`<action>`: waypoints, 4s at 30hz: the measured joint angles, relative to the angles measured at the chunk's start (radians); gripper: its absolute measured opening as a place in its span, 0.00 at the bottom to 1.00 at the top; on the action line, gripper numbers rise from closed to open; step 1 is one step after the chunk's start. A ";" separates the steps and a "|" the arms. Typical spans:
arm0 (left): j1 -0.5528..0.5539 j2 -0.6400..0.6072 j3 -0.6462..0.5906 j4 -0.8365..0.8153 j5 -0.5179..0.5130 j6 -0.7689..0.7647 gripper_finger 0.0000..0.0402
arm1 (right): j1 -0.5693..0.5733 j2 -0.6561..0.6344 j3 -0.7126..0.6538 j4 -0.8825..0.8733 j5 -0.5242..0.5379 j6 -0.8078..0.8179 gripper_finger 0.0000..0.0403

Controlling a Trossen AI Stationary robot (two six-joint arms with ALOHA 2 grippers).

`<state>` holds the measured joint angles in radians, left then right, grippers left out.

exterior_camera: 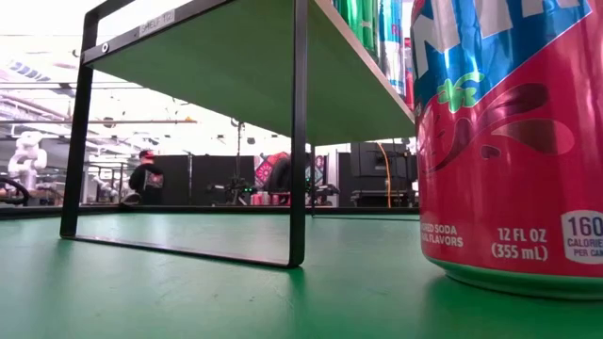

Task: Sort soda cans
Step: Put the red soda can on the shelf and align it with the bottom red soda can

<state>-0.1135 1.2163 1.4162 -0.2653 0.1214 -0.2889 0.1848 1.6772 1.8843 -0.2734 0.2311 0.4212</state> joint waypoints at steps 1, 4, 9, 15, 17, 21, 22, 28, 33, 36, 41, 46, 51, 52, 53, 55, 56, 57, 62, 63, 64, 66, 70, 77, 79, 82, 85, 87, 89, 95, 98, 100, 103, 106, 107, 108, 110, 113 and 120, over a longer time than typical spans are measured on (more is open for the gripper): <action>0.000 0.000 0.000 0.000 0.000 0.000 0.68 | 0.000 0.000 0.000 -0.002 0.000 0.005 0.86; 0.000 0.000 -0.001 -0.001 0.000 0.001 0.68 | 0.000 0.000 0.000 -0.017 0.001 0.020 0.89; -0.005 0.000 -0.002 -0.019 -0.002 0.004 0.68 | 0.000 -0.004 0.000 -0.066 0.000 0.048 0.93; -0.006 -0.006 -0.003 0.023 0.001 -0.037 0.68 | 0.000 -0.029 0.001 -0.093 -0.045 0.094 0.94; -0.007 -0.011 -0.003 0.034 0.004 -0.036 0.68 | 0.000 -0.033 0.002 -0.096 -0.048 0.094 0.94; -0.006 -0.015 -0.003 0.033 0.026 -0.036 0.68 | 0.000 -0.039 0.002 -0.117 -0.052 0.093 0.94; -0.006 -0.015 -0.003 0.033 0.034 -0.036 0.68 | 0.000 -0.043 0.002 -0.126 -0.053 0.091 0.94; -0.030 -0.022 -0.003 0.043 0.054 -0.037 0.68 | 0.001 -0.078 0.002 -0.203 -0.057 0.086 0.94; -0.055 -0.023 -0.001 0.055 0.073 0.011 0.68 | -0.002 -0.121 0.000 -0.290 -0.045 0.087 0.94; -0.065 -0.023 -0.002 0.052 0.061 0.043 0.68 | -0.002 -0.148 0.000 -0.328 -0.046 0.087 0.94; -0.082 -0.023 -0.038 0.039 0.041 0.063 0.68 | 0.000 -0.190 0.000 -0.354 -0.050 0.088 0.94; -0.106 -0.023 -0.069 0.054 0.006 0.116 0.68 | 0.004 -0.225 0.000 -0.343 -0.050 0.094 0.94; -0.136 -0.023 -0.115 0.074 -0.048 0.155 0.68 | 0.025 -0.253 0.000 -0.330 -0.050 0.102 0.94; -0.147 -0.023 -0.121 0.086 -0.057 0.167 0.68 | 0.030 -0.256 0.000 -0.330 -0.050 0.107 0.94; -0.160 -0.025 -0.132 0.104 -0.069 0.174 0.68 | 0.035 -0.259 0.000 -0.330 -0.050 0.111 0.94; -0.183 -0.028 -0.165 0.146 -0.088 0.183 0.68 | 0.048 -0.261 0.000 -0.330 -0.050 0.116 0.94; -0.195 -0.028 -0.185 0.170 -0.099 0.190 0.68 | 0.054 -0.263 0.000 -0.330 -0.050 0.117 0.94; -0.208 -0.026 -0.202 0.188 -0.113 0.194 0.68 | 0.061 -0.264 0.000 -0.330 -0.050 0.117 0.94; -0.258 -0.027 -0.285 0.228 -0.196 0.222 0.68 | 0.083 -0.261 0.000 -0.330 -0.050 0.118 0.94; -0.266 -0.027 -0.303 0.232 -0.209 0.223 0.68 | 0.086 -0.258 0.000 -0.329 -0.049 0.122 0.94; -0.273 -0.026 -0.322 0.239 -0.220 0.221 0.68 | 0.087 -0.257 0.000 -0.329 -0.049 0.127 0.94; -0.288 -0.024 -0.347 0.247 -0.238 0.221 0.68 | 0.097 -0.255 0.000 -0.330 -0.048 0.135 0.94; -0.310 -0.027 -0.377 0.276 -0.284 0.231 0.68 | 0.111 -0.256 0.000 -0.329 -0.041 0.136 0.94; -0.326 -0.027 -0.408 0.344 -0.347 0.269 0.68 | 0.123 -0.255 0.000 -0.300 0.008 0.114 0.94; -0.328 -0.026 -0.411 0.321 -0.359 0.271 0.68 | 0.122 -0.256 0.000 -0.283 0.008 0.103 0.94; -0.330 -0.024 -0.412 0.310 -0.363 0.274 0.68 | 0.122 -0.256 0.000 -0.273 0.008 0.093 0.94; -0.330 -0.027 -0.413 0.277 -0.366 0.279 0.68 | 0.122 -0.256 0.000 -0.273 0.014 0.094 0.94; -0.330 -0.027 -0.447 0.310 -0.367 0.294 0.68 | 0.122 -0.256 0.000 -0.273 0.034 0.094 0.94; -0.330 -0.026 -0.499 0.393 -0.366 0.295 0.68 | 0.122 -0.256 0.000 -0.271 0.034 0.094 0.94; -0.341 -0.029 -0.597 0.617 -0.387 0.270 0.68 | 0.122 -0.256 0.000 -0.245 0.058 0.094 0.94; -0.341 -0.029 -0.625 0.643 -0.387 0.254 0.68 | 0.122 -0.256 0.000 -0.229 0.062 0.093 0.94; -0.344 -0.029 -0.644 0.645 -0.387 0.244 0.68 | 0.121 -0.252 0.000 -0.216 0.064 0.092 0.94; -0.348 -0.029 -0.674 0.655 -0.386 0.244 0.68 | 0.122 -0.249 0.000 -0.216 0.081 0.092 0.94; -0.348 -0.029 -0.706 0.703 -0.386 0.243 0.68 | 0.122 -0.239 -0.001 -0.213 0.083 0.094 0.94; -0.347 -0.029 -0.713 0.713 -0.387 0.243 0.68 | 0.122 -0.236 -0.001 -0.214 0.083 0.096 0.94; -0.347 -0.028 -0.717 0.717 -0.389 0.244 0.68 | 0.122 -0.229 -0.002 -0.213 0.083 0.104 0.94; -0.347 -0.026 -0.721 0.723 -0.393 0.249 0.68 | 0.122 -0.223 -0.002 -0.209 0.083 0.115 0.94; -0.347 -0.026 -0.721 0.727 -0.393 0.259 0.69 | 0.122 -0.211 -0.002 -0.208 0.083 0.129 0.94; -0.347 0.001 -0.721 0.733 -0.392 0.270 0.71 | 0.122 -0.206 -0.002 -0.205 0.084 0.143 0.94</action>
<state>-0.4606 1.2176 0.6952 0.4679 -0.2707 -0.0192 0.3073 1.4712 1.8828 -0.4788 0.3149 0.5644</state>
